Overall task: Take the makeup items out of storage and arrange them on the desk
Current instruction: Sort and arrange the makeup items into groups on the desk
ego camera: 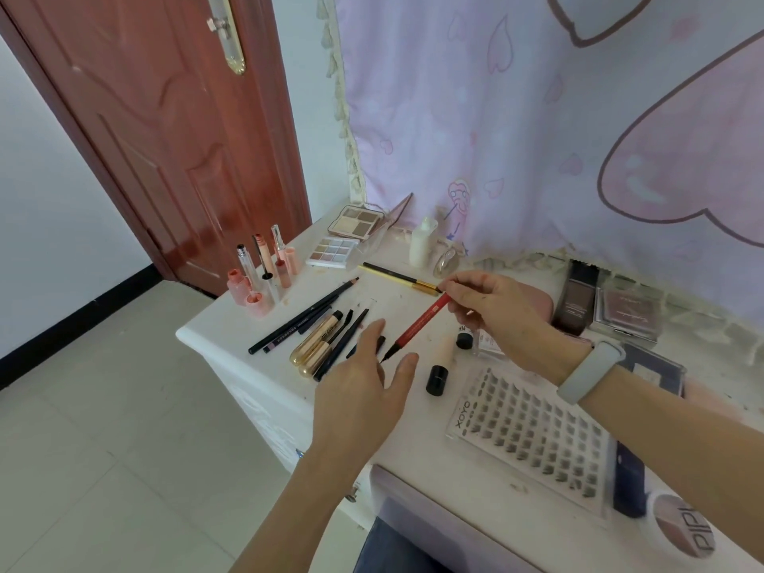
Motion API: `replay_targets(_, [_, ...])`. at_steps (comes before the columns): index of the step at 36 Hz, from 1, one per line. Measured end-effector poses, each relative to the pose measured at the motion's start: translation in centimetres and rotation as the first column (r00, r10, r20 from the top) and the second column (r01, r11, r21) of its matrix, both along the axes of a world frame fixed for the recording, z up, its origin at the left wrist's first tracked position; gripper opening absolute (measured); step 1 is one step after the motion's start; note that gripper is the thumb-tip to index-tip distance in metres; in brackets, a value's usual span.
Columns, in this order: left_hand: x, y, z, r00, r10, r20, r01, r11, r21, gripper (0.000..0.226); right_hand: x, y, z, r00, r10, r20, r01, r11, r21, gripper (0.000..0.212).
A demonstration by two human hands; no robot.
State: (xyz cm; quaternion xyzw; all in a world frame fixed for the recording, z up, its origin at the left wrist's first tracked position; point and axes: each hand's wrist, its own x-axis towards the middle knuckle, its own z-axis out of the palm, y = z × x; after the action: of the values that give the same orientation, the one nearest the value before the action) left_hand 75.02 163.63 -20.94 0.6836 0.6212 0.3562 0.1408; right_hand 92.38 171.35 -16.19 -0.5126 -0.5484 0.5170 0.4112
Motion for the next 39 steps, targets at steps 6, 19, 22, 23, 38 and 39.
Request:
replay_targets(6, [-2.1, -0.5, -0.3, 0.987, 0.091, 0.136, -0.079, 0.993, -0.087, 0.033, -0.1, 1.7, -0.3, 0.964, 0.011, 0.266, 0.009, 0.997, -0.074, 0.014])
replay_targets(19, [-3.9, -0.7, -1.1, 0.941, 0.124, 0.315, -0.123, 0.992, -0.022, 0.032, -1.5, 3.1, 1.0, 0.978, -0.056, 0.2, 0.032, 0.992, 0.119, 0.018])
replay_targets(22, [-3.9, -0.6, -1.0, 0.931, 0.131, 0.34, -0.136, 0.991, -0.012, 0.035, -0.9, 2.8, 2.6, 0.985, -0.159, 0.072, 0.123, 0.924, 0.363, 0.017])
replay_targets(23, [-3.8, -0.6, -1.1, 0.928, 0.136, 0.347, -0.14, 0.99, -0.014, 0.035, -0.9, 2.4, 3.0, 0.983, -0.161, 0.093, 0.098, 0.874, 0.476, 0.016])
replay_targets(38, [-4.4, -0.3, -0.6, 0.954, 0.239, 0.183, -0.256, 0.963, 0.08, 0.019, -5.2, -4.1, -3.3, 0.318, -0.129, 0.939, -0.844, 0.412, 0.343, 0.021])
replay_targets(39, [-4.4, -0.3, -0.5, 0.954, 0.236, 0.186, -0.252, 0.965, 0.068, 0.02, -5.0, -4.0, -3.2, 0.335, -0.054, 0.941, -0.823, 0.469, 0.32, 0.025])
